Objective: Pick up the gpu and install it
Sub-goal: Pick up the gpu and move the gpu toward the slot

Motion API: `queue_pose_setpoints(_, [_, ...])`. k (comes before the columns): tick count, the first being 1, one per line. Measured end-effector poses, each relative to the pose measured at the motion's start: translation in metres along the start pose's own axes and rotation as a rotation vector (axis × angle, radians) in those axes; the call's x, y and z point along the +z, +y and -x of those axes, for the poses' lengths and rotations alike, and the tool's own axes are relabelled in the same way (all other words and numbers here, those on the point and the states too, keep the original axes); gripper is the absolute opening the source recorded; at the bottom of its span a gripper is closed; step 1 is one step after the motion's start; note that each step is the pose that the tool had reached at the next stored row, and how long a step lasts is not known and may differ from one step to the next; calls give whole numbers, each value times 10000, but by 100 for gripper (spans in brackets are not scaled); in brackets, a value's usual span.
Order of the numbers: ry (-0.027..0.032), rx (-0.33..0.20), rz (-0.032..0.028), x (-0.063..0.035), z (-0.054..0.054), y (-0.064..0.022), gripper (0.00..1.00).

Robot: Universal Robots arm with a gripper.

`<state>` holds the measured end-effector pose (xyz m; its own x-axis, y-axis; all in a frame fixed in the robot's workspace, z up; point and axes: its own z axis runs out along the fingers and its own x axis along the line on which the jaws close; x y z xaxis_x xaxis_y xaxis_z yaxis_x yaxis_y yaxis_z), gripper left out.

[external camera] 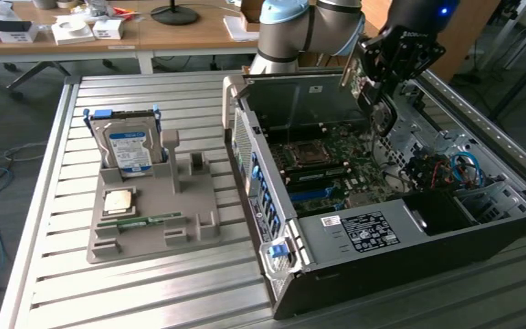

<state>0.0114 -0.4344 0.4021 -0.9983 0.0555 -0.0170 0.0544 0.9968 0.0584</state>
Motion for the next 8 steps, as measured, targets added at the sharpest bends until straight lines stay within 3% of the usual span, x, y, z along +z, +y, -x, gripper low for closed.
queue_pose_setpoints(8, [0,-1,3,41,42,0,26])
